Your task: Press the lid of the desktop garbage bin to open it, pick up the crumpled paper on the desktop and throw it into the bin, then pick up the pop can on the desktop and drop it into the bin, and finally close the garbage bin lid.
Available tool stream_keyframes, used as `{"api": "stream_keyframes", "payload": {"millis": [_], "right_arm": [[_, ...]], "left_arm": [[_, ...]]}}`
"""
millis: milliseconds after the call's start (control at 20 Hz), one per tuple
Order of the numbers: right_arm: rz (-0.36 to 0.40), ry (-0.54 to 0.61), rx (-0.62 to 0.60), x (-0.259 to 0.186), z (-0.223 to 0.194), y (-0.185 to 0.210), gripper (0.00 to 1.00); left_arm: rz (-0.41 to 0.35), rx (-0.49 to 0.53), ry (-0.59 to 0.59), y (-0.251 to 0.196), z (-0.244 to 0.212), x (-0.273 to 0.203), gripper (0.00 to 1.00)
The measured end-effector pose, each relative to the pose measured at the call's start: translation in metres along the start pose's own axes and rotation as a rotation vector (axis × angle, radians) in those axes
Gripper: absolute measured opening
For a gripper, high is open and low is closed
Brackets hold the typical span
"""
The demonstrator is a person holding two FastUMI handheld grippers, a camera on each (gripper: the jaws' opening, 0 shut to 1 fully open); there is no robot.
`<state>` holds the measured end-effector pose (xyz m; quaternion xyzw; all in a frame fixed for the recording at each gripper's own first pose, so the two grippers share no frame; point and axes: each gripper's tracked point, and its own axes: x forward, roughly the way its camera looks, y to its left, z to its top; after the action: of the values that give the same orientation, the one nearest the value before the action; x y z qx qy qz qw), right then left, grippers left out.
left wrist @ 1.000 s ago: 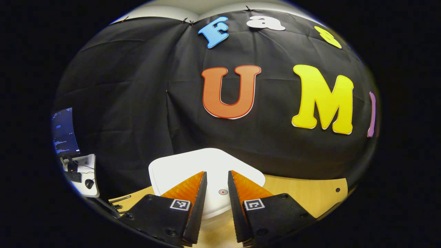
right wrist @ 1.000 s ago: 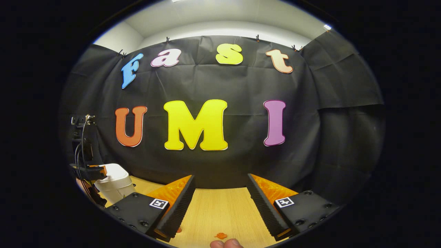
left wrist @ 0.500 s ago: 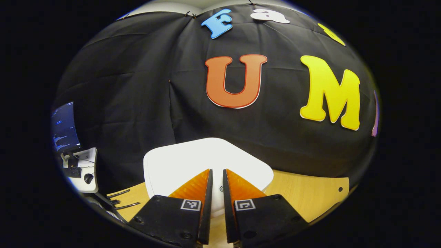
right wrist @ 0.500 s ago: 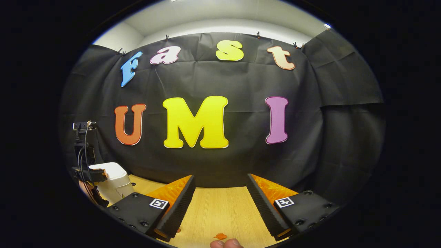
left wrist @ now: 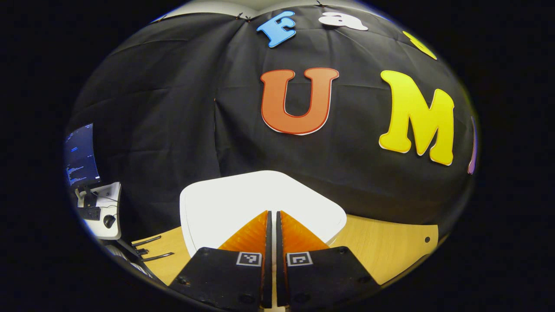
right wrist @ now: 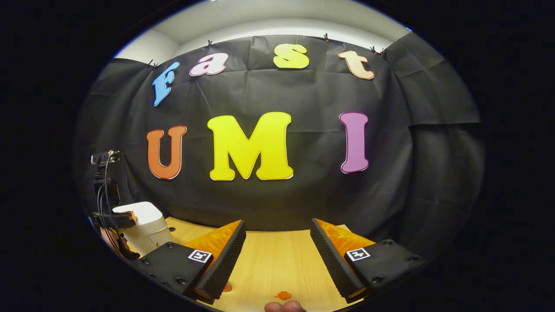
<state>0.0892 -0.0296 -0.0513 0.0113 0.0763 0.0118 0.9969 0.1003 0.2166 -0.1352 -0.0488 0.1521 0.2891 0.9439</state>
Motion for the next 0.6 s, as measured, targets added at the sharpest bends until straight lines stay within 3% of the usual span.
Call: {"api": "stream_keyframes", "payload": {"millis": [200, 400, 600], "right_arm": [[-0.005, -0.019, -0.002, -0.001, 0.007, -0.003, 0.96], [-0.026, -0.033, 0.016, -0.007, 0.011, -0.008, 0.94], [-0.039, -0.049, 0.028, -0.015, 0.017, -0.012, 0.96]], "left_arm": [[0.010, 0.069, -0.071, -0.003, 0.026, -0.010, 0.06], [-0.066, 0.165, -0.242, -0.031, 0.085, -0.037, 0.10], [-0.129, 0.181, -0.301, -0.046, 0.108, -0.063, 0.11]]}}
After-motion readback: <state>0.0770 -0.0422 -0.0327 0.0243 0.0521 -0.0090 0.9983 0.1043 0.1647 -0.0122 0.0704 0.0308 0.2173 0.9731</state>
